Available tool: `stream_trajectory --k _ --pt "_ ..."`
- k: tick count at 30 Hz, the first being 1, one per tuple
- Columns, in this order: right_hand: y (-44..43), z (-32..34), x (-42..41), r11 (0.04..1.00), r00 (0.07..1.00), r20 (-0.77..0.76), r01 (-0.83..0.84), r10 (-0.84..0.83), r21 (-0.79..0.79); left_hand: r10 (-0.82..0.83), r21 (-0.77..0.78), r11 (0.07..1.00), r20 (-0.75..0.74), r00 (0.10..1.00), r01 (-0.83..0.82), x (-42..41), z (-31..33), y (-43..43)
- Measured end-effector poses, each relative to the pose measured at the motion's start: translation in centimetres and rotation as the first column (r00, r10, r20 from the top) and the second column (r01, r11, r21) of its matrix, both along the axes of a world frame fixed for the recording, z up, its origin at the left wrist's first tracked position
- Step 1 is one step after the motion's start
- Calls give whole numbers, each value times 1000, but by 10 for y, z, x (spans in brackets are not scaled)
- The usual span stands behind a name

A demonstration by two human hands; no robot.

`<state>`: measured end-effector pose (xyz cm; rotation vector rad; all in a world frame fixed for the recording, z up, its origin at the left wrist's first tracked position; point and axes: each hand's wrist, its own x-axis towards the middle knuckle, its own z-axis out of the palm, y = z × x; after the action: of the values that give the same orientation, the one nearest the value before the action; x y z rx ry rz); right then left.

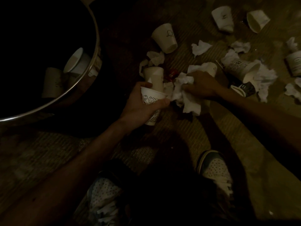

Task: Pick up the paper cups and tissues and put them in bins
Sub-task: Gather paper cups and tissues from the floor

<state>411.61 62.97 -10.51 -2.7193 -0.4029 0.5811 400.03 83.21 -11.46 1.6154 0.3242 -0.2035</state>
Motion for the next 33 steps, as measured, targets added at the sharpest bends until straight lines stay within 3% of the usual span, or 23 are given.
stream_trajectory --k 3,7,11,15,17,19,20,22,25,27,33 --pt "-9 7 -2 947 980 -46 200 -194 250 -5 -4 1000 4 1000 5 1 4 -4" --pt "-23 18 0 775 903 -214 429 -372 463 -30 -26 999 33 999 31 6 14 -12" --pt "-28 40 5 677 886 -215 454 -410 580 -85 20 996 112 990 83 25 44 -28" --pt "-24 79 10 608 866 -117 431 -486 667 -124 58 992 228 966 113 46 86 -47" --pt "-21 102 16 521 824 -175 489 -539 700 -133 81 990 282 950 114 55 109 -54" --pt "-15 135 19 445 828 -300 519 -474 730 -139 113 988 328 934 108 63 135 -58" --pt "-10 153 19 391 864 -341 478 -370 786 -143 125 987 358 923 105 67 149 -57" --pt "2 185 20 182 921 -341 374 -186 910 -151 159 983 420 895 91 74 180 -51" --pt "27 230 19 -146 910 -415 413 16 899 -137 222 975 506 852 24 77 227 -24" --pt "52 250 17 -130 900 -428 435 79 891 -134 262 965 526 840 -10 70 252 5" --pt "148 240 -1 224 966 -244 221 83 949 -121 495 858 454 883 -138 25 274 110"
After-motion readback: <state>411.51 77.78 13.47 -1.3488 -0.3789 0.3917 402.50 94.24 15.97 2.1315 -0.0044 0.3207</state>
